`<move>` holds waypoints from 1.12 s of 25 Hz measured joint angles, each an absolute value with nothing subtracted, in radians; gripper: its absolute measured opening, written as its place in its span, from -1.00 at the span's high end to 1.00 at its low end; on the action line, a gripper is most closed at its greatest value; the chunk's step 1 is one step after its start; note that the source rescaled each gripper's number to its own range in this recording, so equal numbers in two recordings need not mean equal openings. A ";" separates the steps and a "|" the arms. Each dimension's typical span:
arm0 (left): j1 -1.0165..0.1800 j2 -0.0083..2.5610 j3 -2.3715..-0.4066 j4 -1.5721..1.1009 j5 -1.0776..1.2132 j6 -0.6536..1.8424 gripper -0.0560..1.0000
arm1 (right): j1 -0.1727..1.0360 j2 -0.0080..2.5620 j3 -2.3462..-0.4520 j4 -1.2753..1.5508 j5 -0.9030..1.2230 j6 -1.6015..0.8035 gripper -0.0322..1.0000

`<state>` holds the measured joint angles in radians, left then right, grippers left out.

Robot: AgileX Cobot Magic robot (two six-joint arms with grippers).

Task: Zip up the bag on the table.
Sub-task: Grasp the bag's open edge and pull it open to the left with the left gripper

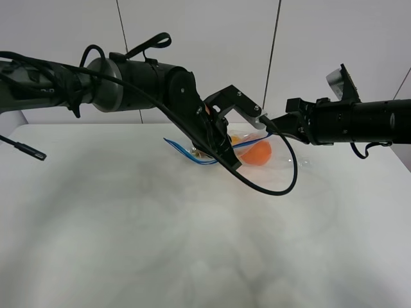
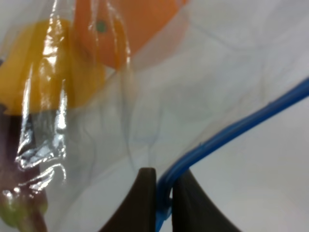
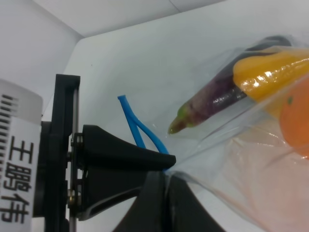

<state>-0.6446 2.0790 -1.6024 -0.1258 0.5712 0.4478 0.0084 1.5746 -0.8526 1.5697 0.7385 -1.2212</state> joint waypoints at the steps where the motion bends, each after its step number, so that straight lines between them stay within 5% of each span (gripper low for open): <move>1: -0.644 2.079 -1.602 -0.120 0.572 0.446 0.89 | 0.008 1.575 -0.853 1.570 0.738 -1.221 0.94; 28: -0.531 2.079 -1.602 0.015 0.582 0.407 0.89 | 0.013 1.575 -0.857 1.578 0.736 -1.224 0.94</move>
